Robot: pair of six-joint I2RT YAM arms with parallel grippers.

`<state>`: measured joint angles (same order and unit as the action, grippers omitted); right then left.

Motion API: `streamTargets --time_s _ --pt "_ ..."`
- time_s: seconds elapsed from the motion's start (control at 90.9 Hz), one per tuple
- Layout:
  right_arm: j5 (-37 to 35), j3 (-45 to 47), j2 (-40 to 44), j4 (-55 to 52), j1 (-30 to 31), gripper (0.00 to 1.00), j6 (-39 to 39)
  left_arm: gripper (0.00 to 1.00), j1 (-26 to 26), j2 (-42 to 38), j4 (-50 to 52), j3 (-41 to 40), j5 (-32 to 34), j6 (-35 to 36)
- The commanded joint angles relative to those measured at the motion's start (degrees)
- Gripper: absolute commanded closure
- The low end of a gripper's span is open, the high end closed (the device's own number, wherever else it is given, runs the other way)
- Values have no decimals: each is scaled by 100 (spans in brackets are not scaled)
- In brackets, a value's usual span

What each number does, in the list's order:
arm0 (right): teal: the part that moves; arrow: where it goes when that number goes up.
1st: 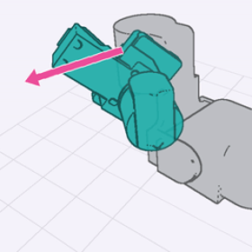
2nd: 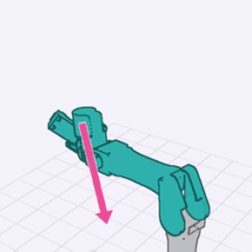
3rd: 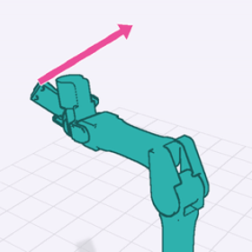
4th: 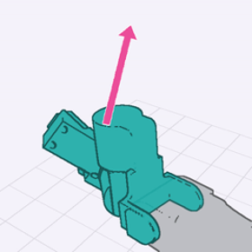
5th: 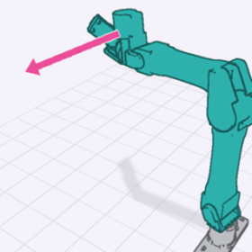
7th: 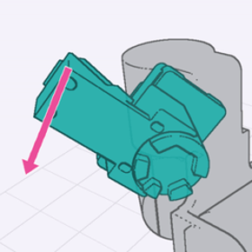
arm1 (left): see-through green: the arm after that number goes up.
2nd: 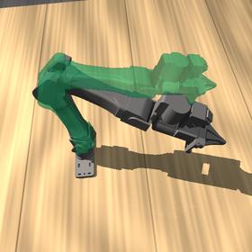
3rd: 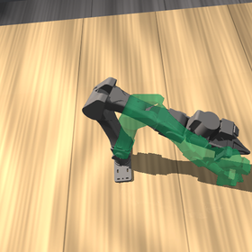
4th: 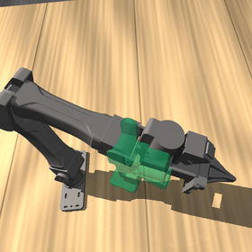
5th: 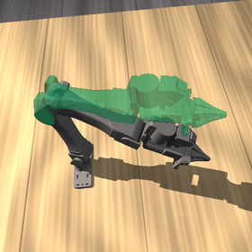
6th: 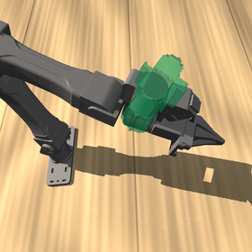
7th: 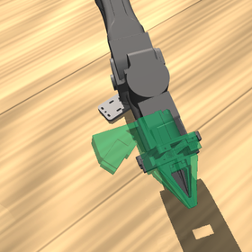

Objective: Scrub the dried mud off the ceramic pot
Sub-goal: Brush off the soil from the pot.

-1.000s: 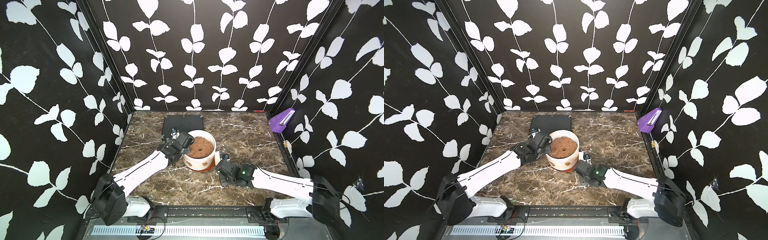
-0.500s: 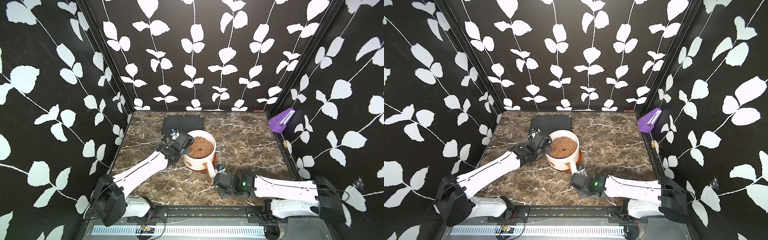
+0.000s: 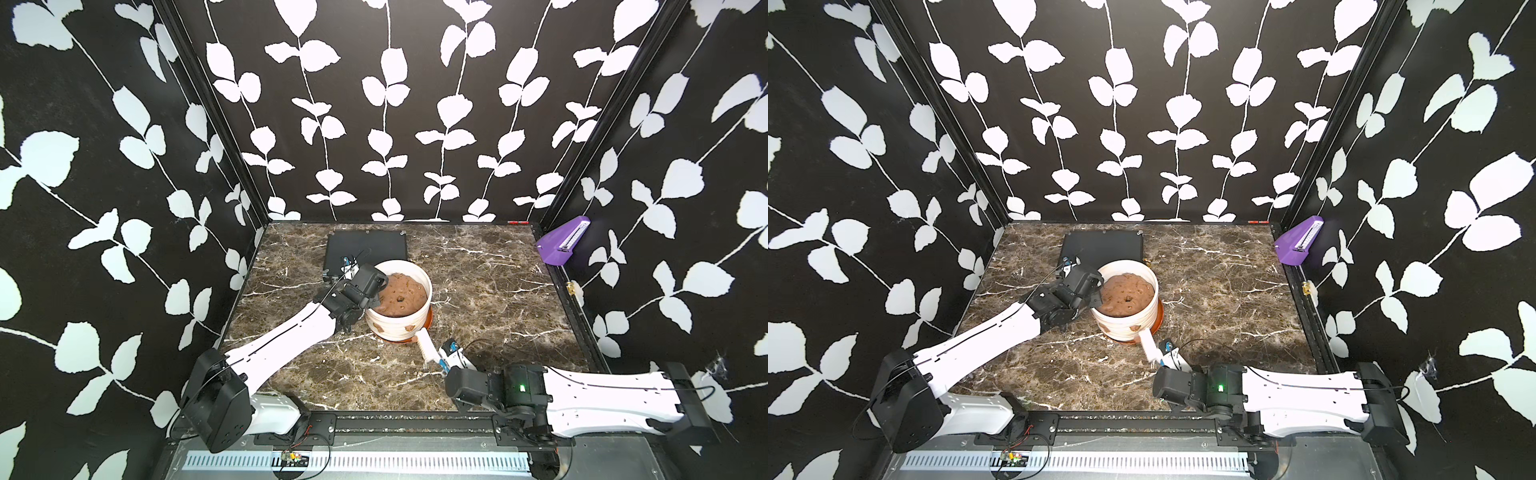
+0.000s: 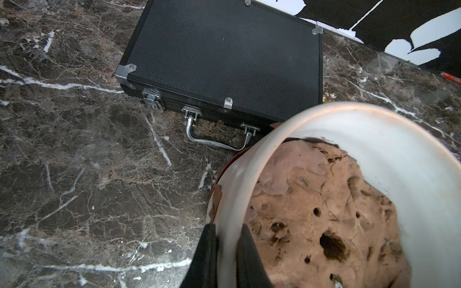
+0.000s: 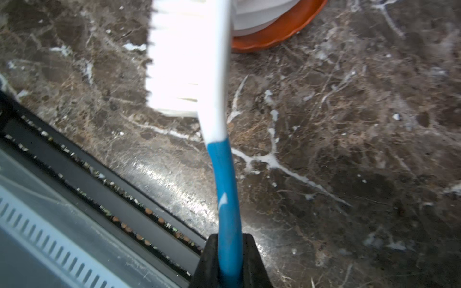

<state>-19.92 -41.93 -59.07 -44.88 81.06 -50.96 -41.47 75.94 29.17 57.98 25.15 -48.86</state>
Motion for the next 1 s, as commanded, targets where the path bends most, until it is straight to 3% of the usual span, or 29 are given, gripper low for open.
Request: streamTargets --time_s 0.0,0.11,0.308,0.539,0.682,0.825,0.99 --pt "-619 -434 -476 -349 -125 100 -418 100 96 200 382 -257 -16 -196" --pt "-704 -683 -989 -404 -213 100 -692 100 96 219 388 -251 -46 -204" --pt "-678 -649 -1189 46 -222 100 -798 100 96 254 339 -249 -71 -179" --pt "-317 -1124 -1967 412 -182 100 -258 100 96 239 271 -363 -80 -210" --pt "-403 -1485 -2390 330 140 100 86 100 96 202 268 -392 -29 -188" --pt "-662 -1492 -2377 394 433 100 219 100 96 202 249 -465 -33 -211" --pt "-834 -1029 -1988 120 455 100 -318 100 96 202 266 -466 -28 -264"
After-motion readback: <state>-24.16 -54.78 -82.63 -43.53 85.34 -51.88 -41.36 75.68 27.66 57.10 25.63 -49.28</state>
